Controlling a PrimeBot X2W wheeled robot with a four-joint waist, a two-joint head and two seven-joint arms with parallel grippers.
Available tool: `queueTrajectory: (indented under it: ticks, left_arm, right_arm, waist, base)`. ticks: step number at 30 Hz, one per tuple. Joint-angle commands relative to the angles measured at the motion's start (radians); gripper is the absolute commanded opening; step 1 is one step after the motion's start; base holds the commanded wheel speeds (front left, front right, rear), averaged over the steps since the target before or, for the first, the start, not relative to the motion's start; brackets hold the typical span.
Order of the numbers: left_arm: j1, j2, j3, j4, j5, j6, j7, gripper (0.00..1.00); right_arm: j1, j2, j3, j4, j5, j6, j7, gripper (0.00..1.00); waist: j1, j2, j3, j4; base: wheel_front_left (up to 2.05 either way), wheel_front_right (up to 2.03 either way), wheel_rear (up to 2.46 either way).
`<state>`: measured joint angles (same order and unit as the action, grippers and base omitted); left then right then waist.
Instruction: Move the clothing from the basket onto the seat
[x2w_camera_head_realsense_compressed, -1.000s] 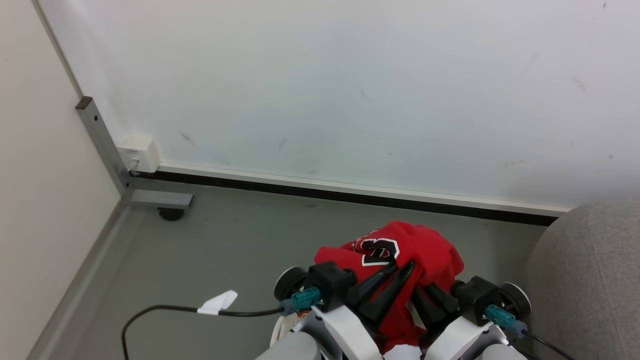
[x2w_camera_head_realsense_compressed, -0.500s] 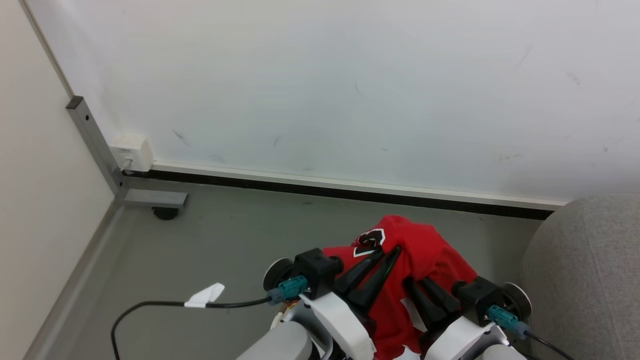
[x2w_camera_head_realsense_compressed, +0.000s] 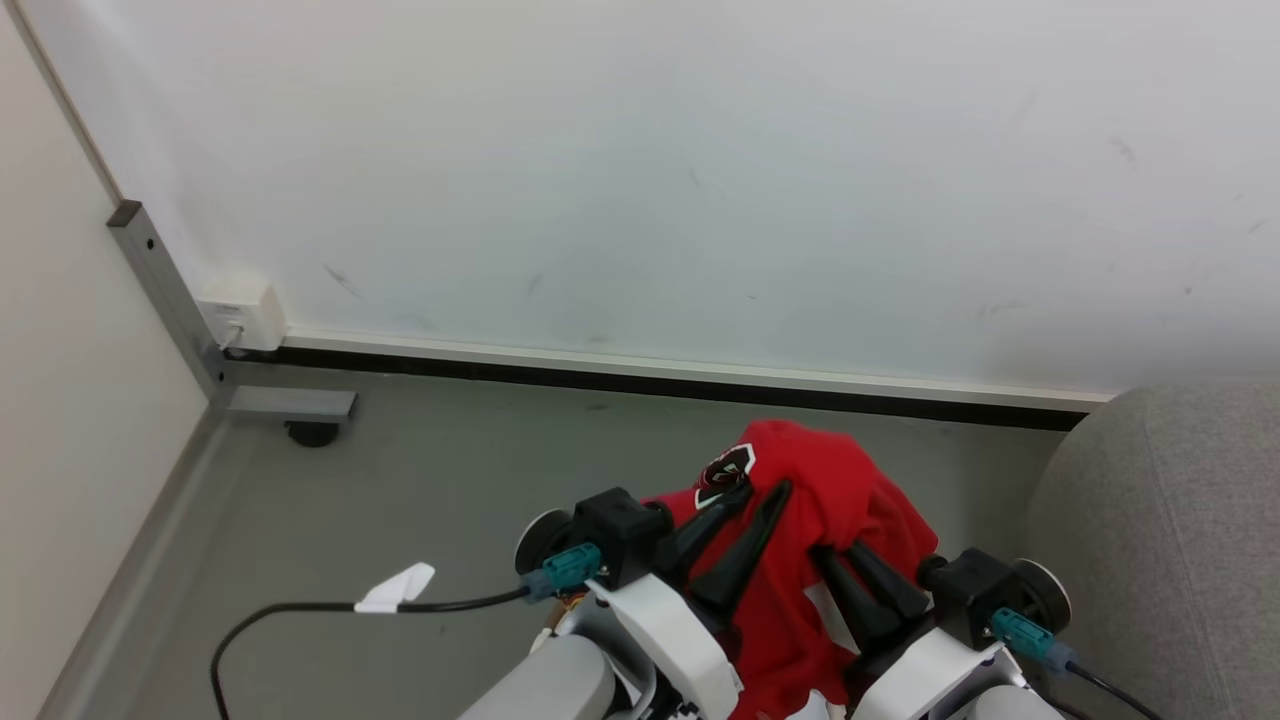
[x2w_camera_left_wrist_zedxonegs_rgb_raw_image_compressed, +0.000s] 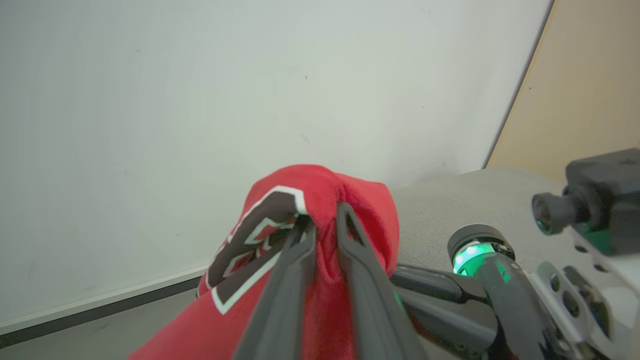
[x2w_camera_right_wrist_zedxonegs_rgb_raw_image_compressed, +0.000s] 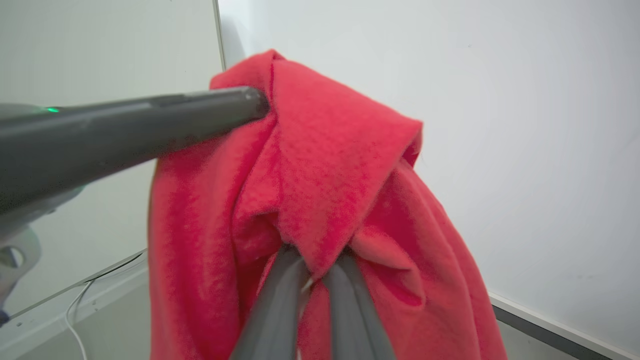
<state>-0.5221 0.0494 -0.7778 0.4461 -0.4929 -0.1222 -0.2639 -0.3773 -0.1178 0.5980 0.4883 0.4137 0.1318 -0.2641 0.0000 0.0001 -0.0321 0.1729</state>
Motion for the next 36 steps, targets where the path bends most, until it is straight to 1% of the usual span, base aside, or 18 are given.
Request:
queueTrajectory:
  ticks: [1,2,3,7,11,25,36]
  left_arm:
    - [0.009,0.002,0.006,-0.004,0.019,0.005,-0.001,0.44]
    - [0.011,0.002,0.008,-0.005,0.020,0.006,-0.001,0.88]
    - [0.012,0.002,0.009,-0.006,0.020,0.006,-0.001,1.00]
    - [0.016,0.003,0.017,-0.003,0.024,0.007,-0.001,1.00]
    - [0.025,0.005,0.030,-0.009,0.029,0.008,-0.001,1.00]
    - [0.069,0.006,0.081,-0.075,0.077,0.001,-0.001,1.00]
    - [0.099,0.004,0.098,-0.090,0.090,-0.007,-0.001,1.00]
  right_arm:
    - [0.013,-0.008,-0.010,-0.009,-0.003,-0.002,0.000,0.00]
    - [0.015,-0.011,-0.015,-0.013,-0.004,-0.002,0.000,0.00]
    - [0.016,-0.013,-0.020,-0.019,-0.006,-0.002,0.000,0.00]
    - [0.029,-0.028,-0.054,-0.037,-0.013,-0.002,-0.001,0.00]
    - [0.036,-0.041,-0.097,-0.064,-0.024,-0.002,-0.001,0.00]
    - [0.100,-0.116,-0.292,-0.219,-0.079,-0.002,0.000,0.00]
    - [0.152,-0.162,-0.381,-0.333,-0.100,-0.002,-0.001,0.00]
  waist:
    - [0.0000,-0.0001,0.001,-0.007]
    - [0.0000,-0.0001,0.002,-0.012]
    - [0.0000,-0.0001,0.003,-0.018]
    - [0.0000,-0.0001,0.009,-0.046]
    - [0.0000,-0.0001,0.016,-0.091]
    - [0.0000,-0.0001,0.032,-0.317]
    - [0.0000,-0.0001,0.034,-0.473]
  base:
    - [0.00,0.00,0.00]
    - [0.00,0.00,0.00]
    - [0.00,0.00,0.00]
    - [0.00,0.00,0.00]
    - [0.00,0.00,0.00]
    - [0.00,0.00,0.00]
    - [0.00,0.00,0.00]
